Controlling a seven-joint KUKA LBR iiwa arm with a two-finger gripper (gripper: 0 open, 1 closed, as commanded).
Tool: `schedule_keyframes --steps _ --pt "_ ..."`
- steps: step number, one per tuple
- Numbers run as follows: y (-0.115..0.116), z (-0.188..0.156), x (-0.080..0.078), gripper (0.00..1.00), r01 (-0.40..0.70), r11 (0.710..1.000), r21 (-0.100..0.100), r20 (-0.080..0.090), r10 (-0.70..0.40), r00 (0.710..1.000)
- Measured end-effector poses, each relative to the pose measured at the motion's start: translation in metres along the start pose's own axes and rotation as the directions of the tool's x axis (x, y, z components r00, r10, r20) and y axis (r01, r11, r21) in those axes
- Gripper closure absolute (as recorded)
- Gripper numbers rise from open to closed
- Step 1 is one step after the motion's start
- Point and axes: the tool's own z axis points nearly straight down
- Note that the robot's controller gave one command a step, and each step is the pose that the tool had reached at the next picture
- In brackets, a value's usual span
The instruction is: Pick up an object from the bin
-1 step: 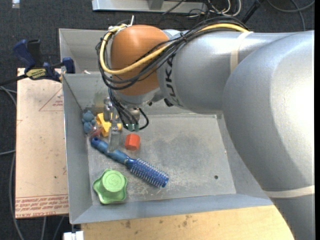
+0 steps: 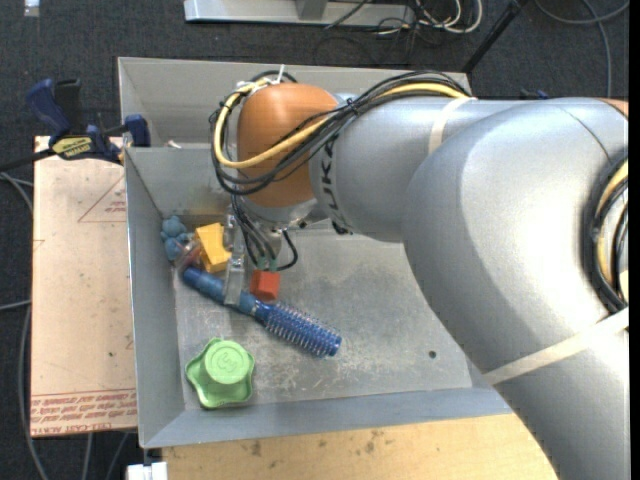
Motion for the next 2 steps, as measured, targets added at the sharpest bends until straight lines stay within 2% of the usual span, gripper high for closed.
schedule_keyframes --steps 1,2 --pt "0.001 -0.006 -0.003 1.00 0.000 1.000 -0.003 0.010 0.000 1.000" --pt "-0.007 -0.005 0.049 1.00 -0.302 0.953 0.006 -0.005 0.302 0.953"
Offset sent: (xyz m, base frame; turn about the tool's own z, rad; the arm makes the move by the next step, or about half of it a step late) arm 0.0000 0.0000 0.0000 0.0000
